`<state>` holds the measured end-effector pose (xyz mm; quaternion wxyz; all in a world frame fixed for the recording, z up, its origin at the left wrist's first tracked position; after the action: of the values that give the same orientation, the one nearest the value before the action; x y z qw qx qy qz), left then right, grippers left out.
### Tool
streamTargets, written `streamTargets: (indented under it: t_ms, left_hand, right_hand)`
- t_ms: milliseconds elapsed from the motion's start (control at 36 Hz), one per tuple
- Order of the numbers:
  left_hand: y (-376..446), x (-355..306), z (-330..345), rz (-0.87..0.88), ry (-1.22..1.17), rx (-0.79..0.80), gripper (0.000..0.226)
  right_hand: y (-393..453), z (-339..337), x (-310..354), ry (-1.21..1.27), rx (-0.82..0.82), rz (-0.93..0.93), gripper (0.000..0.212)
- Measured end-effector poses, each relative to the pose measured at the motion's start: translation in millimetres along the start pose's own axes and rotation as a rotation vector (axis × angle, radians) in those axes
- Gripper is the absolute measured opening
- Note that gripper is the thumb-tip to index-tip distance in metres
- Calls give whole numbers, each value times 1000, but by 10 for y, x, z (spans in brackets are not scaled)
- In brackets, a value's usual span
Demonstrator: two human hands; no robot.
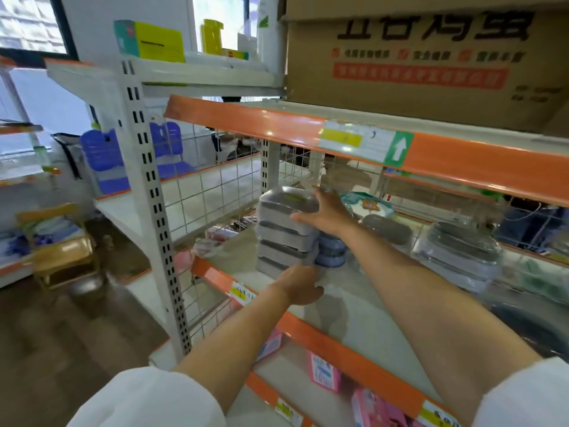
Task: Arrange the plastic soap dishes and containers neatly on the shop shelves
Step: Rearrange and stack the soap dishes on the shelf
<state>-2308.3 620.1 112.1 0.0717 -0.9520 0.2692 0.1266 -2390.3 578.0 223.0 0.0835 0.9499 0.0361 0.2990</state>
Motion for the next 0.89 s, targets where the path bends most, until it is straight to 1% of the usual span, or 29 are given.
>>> streamTargets:
  t_ms: [222, 361, 417, 472, 528, 694, 778, 806, 889]
  left_hand:
    - [63, 34, 15, 58, 14, -34, 29]
    - [101, -22, 14, 81, 46, -32, 31]
    - [113, -63, 21, 87, 52, -24, 31]
    - [133, -106, 30, 89, 60, -16, 31]
    - [152, -163, 24, 90, 79, -15, 32]
    - [223, -532, 52, 135, 106, -22, 39]
    - [247, -814, 98, 176, 120, -20, 40]
    - [249, -921, 109, 189, 122, -22, 40]
    - [266, -1258, 171, 244, 150, -31, 40]
  right_hand:
    - [90, 37, -61, 5, 77, 9, 77]
    - [43, -22, -110, -21, 93, 1, 84]
    - [-15, -100, -152, -31, 79, 2, 81]
    - [-96, -193, -234, -81, 67, -3, 75]
    - [-187, -301, -359, -163, 50, 3, 75]
    - [-566, -678, -835, -328, 14, 67, 66]
    - [-824, -900, -1072, -363, -21, 108, 49]
    - [-909, -975, -1156, -363, -31, 127, 47]
    - [-1196, -1199, -1384, -360, -33, 163, 49]
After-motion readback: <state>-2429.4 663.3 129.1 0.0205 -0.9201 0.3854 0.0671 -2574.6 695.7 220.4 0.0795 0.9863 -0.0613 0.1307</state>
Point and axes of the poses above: each hand's wrist, its own y-axis towards the middle knuckle, its own z-axis out of the palm, x = y × z, the point moved 4 cm from there along y, towards the middle knuckle, and after that the axes turned 3 degrees about z, right-handed, at the moved point
